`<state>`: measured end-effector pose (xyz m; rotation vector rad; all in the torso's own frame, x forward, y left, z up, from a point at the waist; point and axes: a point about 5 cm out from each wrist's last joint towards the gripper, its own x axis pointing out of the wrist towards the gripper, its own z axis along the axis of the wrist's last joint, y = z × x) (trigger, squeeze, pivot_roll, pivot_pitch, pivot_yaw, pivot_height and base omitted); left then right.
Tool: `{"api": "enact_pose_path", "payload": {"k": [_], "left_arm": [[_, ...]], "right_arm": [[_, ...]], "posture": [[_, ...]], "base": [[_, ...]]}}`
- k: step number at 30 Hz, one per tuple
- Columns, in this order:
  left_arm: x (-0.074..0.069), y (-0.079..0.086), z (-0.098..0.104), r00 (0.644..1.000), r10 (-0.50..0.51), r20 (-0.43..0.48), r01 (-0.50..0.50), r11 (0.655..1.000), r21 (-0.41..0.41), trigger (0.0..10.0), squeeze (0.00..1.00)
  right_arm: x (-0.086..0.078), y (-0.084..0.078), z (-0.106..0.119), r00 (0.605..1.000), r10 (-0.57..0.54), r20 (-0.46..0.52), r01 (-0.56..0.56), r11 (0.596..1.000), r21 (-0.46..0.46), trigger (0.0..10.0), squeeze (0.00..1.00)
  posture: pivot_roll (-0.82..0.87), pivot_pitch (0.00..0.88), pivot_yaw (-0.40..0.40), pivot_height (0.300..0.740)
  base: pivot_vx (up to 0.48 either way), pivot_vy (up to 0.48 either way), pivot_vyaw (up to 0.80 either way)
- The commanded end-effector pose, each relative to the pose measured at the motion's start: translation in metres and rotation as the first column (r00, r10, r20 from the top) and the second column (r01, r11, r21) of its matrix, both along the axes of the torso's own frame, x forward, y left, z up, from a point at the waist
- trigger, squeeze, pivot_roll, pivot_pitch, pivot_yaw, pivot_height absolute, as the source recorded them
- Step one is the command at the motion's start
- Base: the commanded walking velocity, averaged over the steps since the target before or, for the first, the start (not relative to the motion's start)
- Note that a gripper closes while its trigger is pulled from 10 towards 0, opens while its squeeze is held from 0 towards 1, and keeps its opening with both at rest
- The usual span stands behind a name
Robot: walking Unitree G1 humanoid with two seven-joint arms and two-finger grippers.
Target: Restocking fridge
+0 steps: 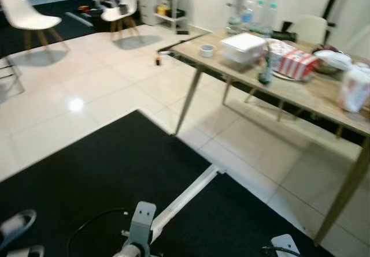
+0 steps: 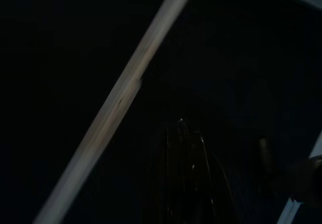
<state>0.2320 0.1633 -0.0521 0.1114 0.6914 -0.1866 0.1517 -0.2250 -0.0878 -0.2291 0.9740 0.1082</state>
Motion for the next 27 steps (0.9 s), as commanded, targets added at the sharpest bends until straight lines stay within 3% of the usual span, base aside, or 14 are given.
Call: {"api": "enact_pose_path", "payload": {"k": [1,13,27], "left_arm": [[-0.007,0.005,-0.005,1.000,0.014,-0.025,-0.013,1.000,0.007,10.0,0.00],[-0.007,0.006,-0.004,1.000,0.013,-0.024,-0.013,1.000,0.010,10.0,0.00],[-0.006,0.008,-0.003,1.000,0.004,-0.024,-0.004,1.000,0.015,10.0,0.00]], "right_arm": [[0.005,-0.003,0.003,0.999,-0.022,0.026,0.022,1.000,0.011,10.0,0.00],[0.004,-0.007,0.004,0.999,-0.032,0.028,0.032,0.999,0.015,10.0,0.00],[0.011,0.009,0.003,0.999,-0.025,0.038,0.024,0.999,0.031,10.0,0.00]], "posture": [[-0.06,0.040,0.015,0.726],[-0.05,0.042,0.017,0.726],[-0.05,0.033,0.034,0.726]], "base": [[0.281,0.000,-0.80],[0.280,0.000,-0.80],[0.277,0.000,-0.10]]}}
